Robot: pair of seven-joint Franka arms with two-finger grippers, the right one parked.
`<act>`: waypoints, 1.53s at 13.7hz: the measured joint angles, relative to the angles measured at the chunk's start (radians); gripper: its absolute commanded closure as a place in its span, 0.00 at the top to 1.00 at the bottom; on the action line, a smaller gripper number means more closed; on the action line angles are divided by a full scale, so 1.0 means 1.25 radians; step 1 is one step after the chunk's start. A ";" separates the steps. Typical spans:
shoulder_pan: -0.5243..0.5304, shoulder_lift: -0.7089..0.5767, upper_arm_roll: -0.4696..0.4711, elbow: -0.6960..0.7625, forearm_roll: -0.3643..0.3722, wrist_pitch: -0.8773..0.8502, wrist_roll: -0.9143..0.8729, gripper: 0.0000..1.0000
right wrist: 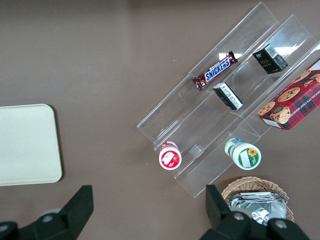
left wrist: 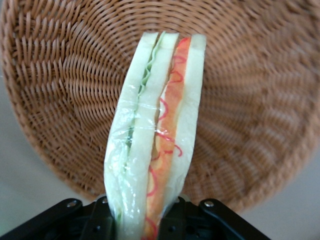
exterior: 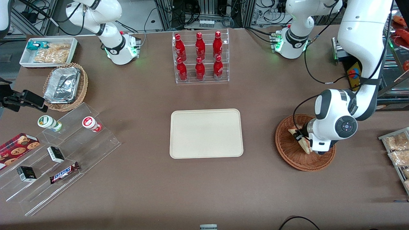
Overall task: Place sandwich from basket to tray
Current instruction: 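Lift the sandwich and carry it over the cream tray, then lower the sandwich onto the tray and open the left gripper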
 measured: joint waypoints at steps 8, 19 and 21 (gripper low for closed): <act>-0.025 -0.040 -0.255 0.085 0.030 -0.046 -0.038 0.15; -0.306 0.300 -0.272 0.385 0.200 -0.044 -0.118 0.17; -0.326 0.337 -0.271 0.416 0.217 -0.044 -0.141 0.18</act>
